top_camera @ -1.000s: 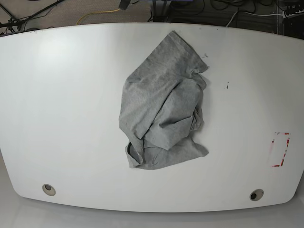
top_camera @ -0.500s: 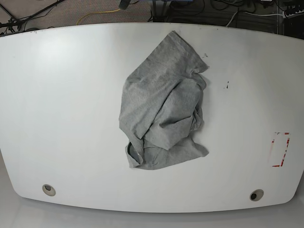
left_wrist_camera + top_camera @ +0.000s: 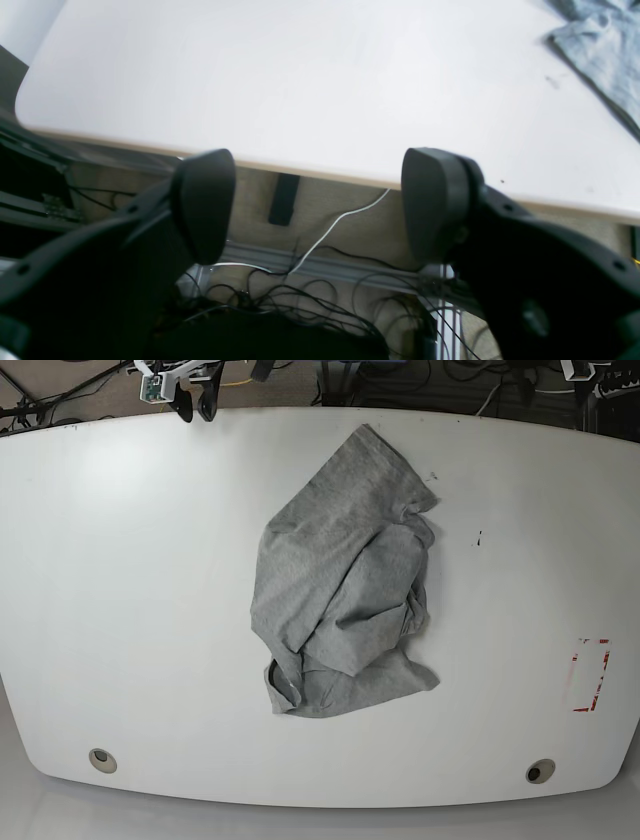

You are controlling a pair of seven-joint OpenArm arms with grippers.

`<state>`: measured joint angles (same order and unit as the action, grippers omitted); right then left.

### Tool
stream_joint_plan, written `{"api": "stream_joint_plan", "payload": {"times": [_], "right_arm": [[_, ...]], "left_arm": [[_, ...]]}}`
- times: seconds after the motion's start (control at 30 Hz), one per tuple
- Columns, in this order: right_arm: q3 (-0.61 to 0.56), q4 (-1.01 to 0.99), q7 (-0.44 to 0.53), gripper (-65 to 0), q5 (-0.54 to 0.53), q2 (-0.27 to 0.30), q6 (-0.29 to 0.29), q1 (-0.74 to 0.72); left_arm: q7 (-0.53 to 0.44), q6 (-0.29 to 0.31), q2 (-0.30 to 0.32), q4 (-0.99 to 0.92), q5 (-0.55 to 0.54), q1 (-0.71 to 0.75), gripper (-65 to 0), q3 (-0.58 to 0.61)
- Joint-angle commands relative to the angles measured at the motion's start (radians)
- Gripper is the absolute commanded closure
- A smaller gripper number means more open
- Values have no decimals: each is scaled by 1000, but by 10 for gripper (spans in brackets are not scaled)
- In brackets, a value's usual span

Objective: Fold the T-shirt properly
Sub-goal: 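Lower the right gripper to the grey T-shirt's edge and pinch it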

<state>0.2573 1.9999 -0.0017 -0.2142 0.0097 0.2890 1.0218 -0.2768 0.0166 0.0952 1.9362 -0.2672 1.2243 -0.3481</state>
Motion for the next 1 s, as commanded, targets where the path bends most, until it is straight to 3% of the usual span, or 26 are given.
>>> {"api": "stream_joint_plan", "payload": {"times": [0.0, 0.23, 0.63, 0.83, 0.97], "right_arm": [[1, 14, 27, -190, -6, 9, 6, -41], [1, 14, -25, -195, 2, 9, 6, -211], [-2, -1, -464, -203, -9, 59, 14, -639], [0, -52, -637, -411, -9, 54, 125, -841], [0, -138, -720, -436, -11, 52, 166, -967]], "left_arm": [[-22, -5, 4, 16, 1, -25, -485, -1], [-22, -2, -38, 13, 4, -64, -485, 4], [-22, -2, -33, 12, 4, -94, -485, 33], [-22, 0, 19, 12, 58, -131, -485, 83], [-22, 0, 30, 12, 148, -177, -485, 102]]}}
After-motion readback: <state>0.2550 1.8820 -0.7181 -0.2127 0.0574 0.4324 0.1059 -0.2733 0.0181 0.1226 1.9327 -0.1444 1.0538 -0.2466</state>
